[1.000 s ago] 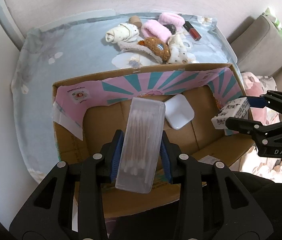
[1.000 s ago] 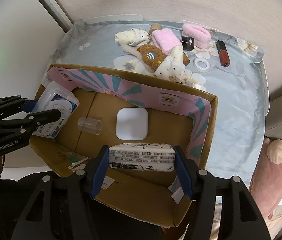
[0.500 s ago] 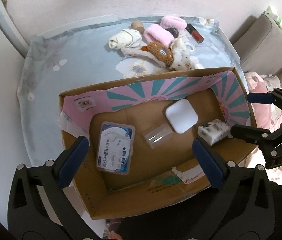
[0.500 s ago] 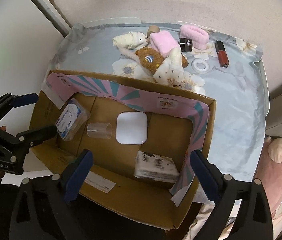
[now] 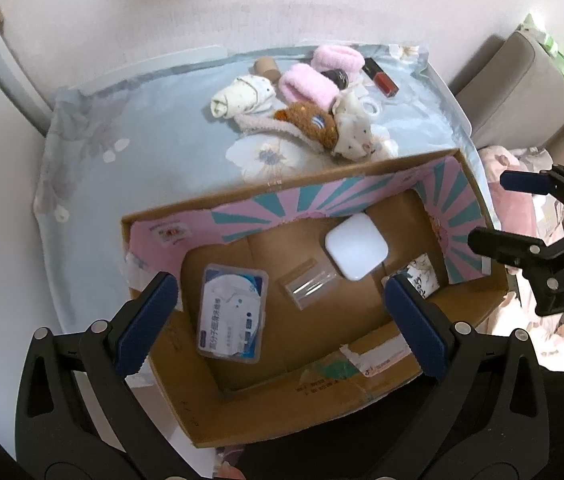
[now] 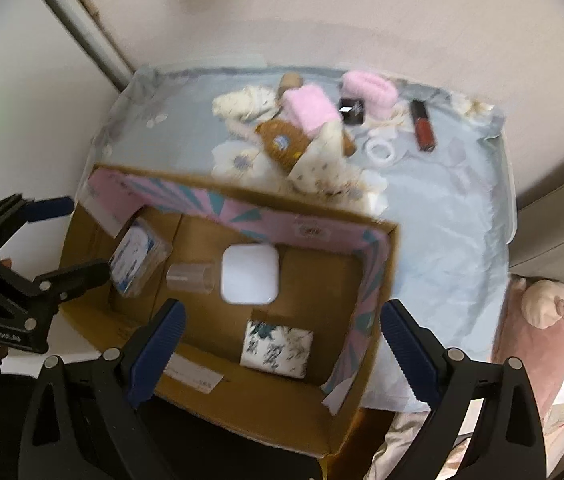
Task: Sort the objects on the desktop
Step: 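Move both tools back to the tray, then grasp a rolled cream cloth with the left tool while the right tool grasps another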
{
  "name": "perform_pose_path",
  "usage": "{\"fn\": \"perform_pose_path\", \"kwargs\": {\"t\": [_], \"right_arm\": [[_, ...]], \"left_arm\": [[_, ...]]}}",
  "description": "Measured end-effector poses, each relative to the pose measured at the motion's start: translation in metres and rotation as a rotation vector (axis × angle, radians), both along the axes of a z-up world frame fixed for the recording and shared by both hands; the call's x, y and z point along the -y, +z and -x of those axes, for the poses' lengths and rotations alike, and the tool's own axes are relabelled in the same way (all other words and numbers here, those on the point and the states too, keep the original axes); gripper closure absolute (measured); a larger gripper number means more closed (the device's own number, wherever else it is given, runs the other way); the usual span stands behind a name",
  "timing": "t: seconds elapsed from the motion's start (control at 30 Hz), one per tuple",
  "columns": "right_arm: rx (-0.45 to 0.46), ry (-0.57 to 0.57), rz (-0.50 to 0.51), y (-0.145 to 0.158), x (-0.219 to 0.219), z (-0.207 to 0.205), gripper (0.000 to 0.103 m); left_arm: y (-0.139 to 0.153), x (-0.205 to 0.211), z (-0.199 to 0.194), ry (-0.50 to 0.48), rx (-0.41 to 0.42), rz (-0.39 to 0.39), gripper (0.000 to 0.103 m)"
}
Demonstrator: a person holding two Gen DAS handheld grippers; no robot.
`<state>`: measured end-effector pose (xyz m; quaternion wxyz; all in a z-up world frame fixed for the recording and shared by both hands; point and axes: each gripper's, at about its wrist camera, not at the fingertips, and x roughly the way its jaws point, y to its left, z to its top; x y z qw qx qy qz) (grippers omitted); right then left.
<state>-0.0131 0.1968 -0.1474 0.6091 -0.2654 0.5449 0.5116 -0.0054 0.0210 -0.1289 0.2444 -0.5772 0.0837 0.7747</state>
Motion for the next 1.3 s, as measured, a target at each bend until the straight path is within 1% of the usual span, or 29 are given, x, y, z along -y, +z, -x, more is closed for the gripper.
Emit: {"fn": "perform_pose_path", "kwargs": {"t": [0.1,0.23,0.37,0.47,0.57,0.7,0.77,0.87,1.03,1.1,1.23,1.3], "right_arm": [[0.026,-0.020,-0.001,0.003,-0.002,-0.006,0.006],[0.010,-0.047,-0.015,0.004,-0.002,-0.014,0.006],[-0.017,-0.109,-0.054,0.009,-0.001,-0.031,0.006],[-0.004,-0.137,-0.052,0.012,-0.006,-0.044,0.006],[0.007,-0.152,-0.052,0.017,-0.014,-0.060,0.006],[0.033,-0.138,-0.057,0.022,-0.036,-0.078,0.006],[0.030,-0.124,-0.061,0.021,-0.052,-0.087,0.006],[0.008,-0.096,-0.045,0.007,-0.080,-0.097,0.006],[-0.024,-0.051,0.037,-0.040,-0.114,-0.101,0.006],[-0.044,-0.056,0.069,-0.058,-0.119,-0.100,0.006],[-0.096,-0.054,0.117,-0.086,-0.124,-0.095,0.006],[-0.100,-0.054,0.154,-0.095,-0.125,-0.092,0.006]], "left_arm": [[0.004,0.003,0.007,0.015,-0.014,0.003,0.000],[0.011,0.005,0.019,0.016,-0.040,0.011,0.000],[0.019,0.004,0.037,-0.001,-0.071,0.019,0.000],[0.024,0.002,0.060,-0.021,-0.096,0.029,0.000],[0.023,-0.003,0.088,-0.038,-0.093,0.032,0.000],[0.016,-0.014,0.128,-0.067,-0.083,0.038,0.000],[0.010,-0.023,0.145,-0.096,-0.078,0.035,0.000],[-0.007,-0.038,0.166,-0.140,-0.063,0.034,0.000],[-0.044,-0.061,0.194,-0.197,-0.018,0.041,0.001],[-0.059,-0.069,0.203,-0.221,-0.003,0.041,0.004],[-0.080,-0.080,0.210,-0.253,0.033,0.033,0.005],[-0.088,-0.084,0.212,-0.268,0.049,0.041,0.010]]}}
